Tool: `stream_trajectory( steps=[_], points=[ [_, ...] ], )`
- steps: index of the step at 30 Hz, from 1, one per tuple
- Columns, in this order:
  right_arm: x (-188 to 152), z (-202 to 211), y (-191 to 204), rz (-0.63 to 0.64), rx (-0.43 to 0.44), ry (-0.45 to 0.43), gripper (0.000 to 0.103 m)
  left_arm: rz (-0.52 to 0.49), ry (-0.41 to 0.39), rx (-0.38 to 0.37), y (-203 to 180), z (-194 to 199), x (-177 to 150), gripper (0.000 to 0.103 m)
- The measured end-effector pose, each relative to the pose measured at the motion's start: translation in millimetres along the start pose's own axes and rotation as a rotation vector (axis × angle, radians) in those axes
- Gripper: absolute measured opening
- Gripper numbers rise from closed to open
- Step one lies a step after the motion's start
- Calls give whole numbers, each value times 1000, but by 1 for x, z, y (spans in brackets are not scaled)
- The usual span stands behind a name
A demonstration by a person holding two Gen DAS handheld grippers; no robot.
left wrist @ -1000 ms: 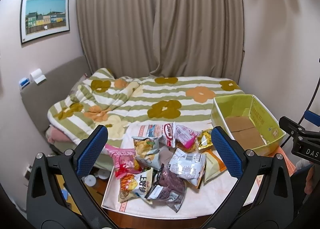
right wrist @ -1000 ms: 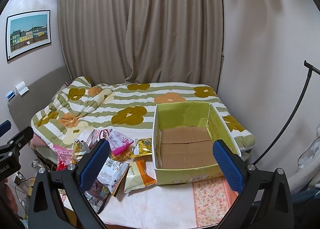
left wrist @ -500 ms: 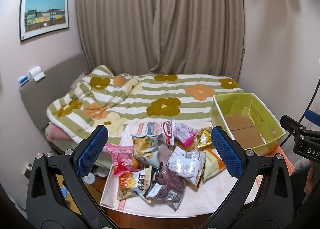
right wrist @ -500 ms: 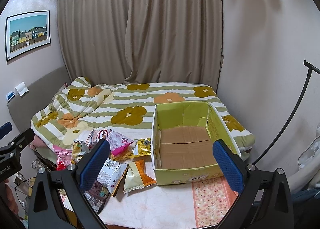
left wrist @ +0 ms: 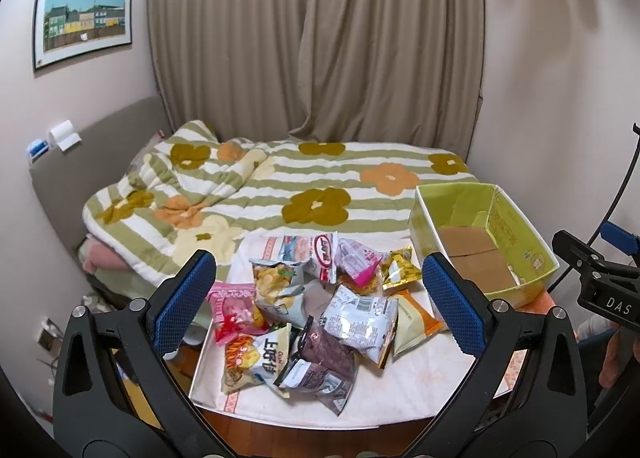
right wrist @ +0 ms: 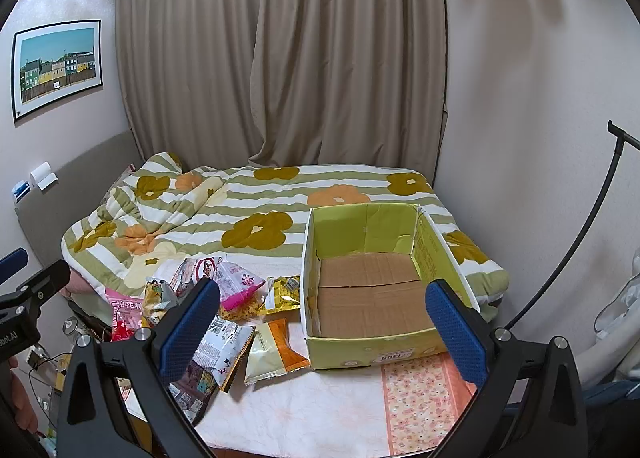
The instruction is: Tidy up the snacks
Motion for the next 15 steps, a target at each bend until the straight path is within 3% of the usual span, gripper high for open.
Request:
stream_trajectory(
  steps=[8, 15],
  points=[
    [-2, -3, -4, 2, 13, 6, 102, 0, 13, 5, 4, 1, 1, 103],
    [3, -22, 3, 96, 136, 60, 102, 36, 112, 28, 26, -14, -6, 103]
  ],
)
Point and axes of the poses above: each gripper's, at about its wrist camera, not at the fingertips, and z roughly against the way its jaws point, y to its left, x to its top, the point moved 1 cm from there along -z, roughly the way its jaws point, and after that the axes turned 9 degrees about y, right-handed, at the moved point
